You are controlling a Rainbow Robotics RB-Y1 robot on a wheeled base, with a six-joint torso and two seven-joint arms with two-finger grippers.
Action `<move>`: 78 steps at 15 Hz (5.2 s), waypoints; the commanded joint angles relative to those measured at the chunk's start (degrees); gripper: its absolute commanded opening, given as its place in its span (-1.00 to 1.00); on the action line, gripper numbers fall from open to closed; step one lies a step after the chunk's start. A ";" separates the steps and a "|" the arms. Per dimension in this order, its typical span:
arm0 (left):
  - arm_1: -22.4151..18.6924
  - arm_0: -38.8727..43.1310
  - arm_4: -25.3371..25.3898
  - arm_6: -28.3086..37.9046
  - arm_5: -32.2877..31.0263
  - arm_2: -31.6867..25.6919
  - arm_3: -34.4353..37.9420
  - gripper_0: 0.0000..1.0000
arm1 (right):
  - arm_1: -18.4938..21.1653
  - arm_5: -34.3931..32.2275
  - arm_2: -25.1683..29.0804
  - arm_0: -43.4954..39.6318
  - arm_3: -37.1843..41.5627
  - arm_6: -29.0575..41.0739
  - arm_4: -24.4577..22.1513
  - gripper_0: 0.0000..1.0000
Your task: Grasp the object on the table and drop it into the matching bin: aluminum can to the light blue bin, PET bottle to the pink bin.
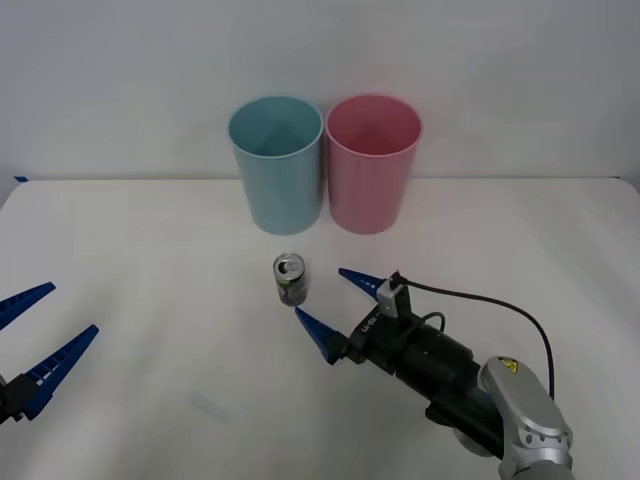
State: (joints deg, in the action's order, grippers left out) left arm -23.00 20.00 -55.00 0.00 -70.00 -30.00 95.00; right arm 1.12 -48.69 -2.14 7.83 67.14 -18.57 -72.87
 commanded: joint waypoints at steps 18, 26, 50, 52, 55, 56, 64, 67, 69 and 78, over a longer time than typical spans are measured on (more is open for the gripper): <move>0.00 0.00 0.00 0.00 0.00 0.00 0.00 1.00 | -2.12 7.29 -0.85 14.84 -18.45 -9.46 3.35 1.00; 0.00 0.00 0.00 0.00 0.00 0.00 0.00 1.00 | -2.12 7.29 -1.64 14.84 -18.54 -10.25 3.88 -1.00; 0.00 0.00 0.00 0.00 0.00 0.00 0.00 1.00 | 9.87 12.65 -11.75 -2.38 16.97 11.37 6.34 -1.00; 0.00 0.00 0.00 0.00 0.00 0.00 0.00 1.00 | 13.56 15.55 -12.71 -5.11 24.35 17.34 6.43 -1.00; 0.00 0.00 0.00 0.00 0.00 0.00 0.00 1.00 | 17.60 17.40 -12.54 -7.13 32.18 25.08 6.43 -1.00; 0.00 0.00 0.00 0.00 0.00 0.00 0.00 1.00 | 18.83 17.66 -12.19 -7.30 33.93 27.36 6.69 -1.00; 0.00 0.00 0.00 0.00 0.00 0.00 0.00 1.00 | 25.34 21.62 -9.29 -5.37 43.87 41.34 7.22 -1.00; 0.00 0.00 0.00 0.00 0.00 0.00 0.00 1.00 | 27.27 24.25 -9.29 -0.89 43.87 43.53 7.13 -1.00; 0.00 0.00 0.00 0.00 0.00 0.00 0.00 1.00 | 28.06 24.52 -9.29 3.07 42.37 44.41 7.13 -1.00; 0.00 0.00 0.00 0.00 0.00 0.00 0.00 1.00 | 25.95 24.52 -12.98 28.03 16.88 44.68 5.55 -1.00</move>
State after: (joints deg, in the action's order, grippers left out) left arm -23.00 20.00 -55.00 0.00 -70.00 -30.00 95.00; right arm 27.79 -24.16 -14.90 34.15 86.14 26.13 -66.99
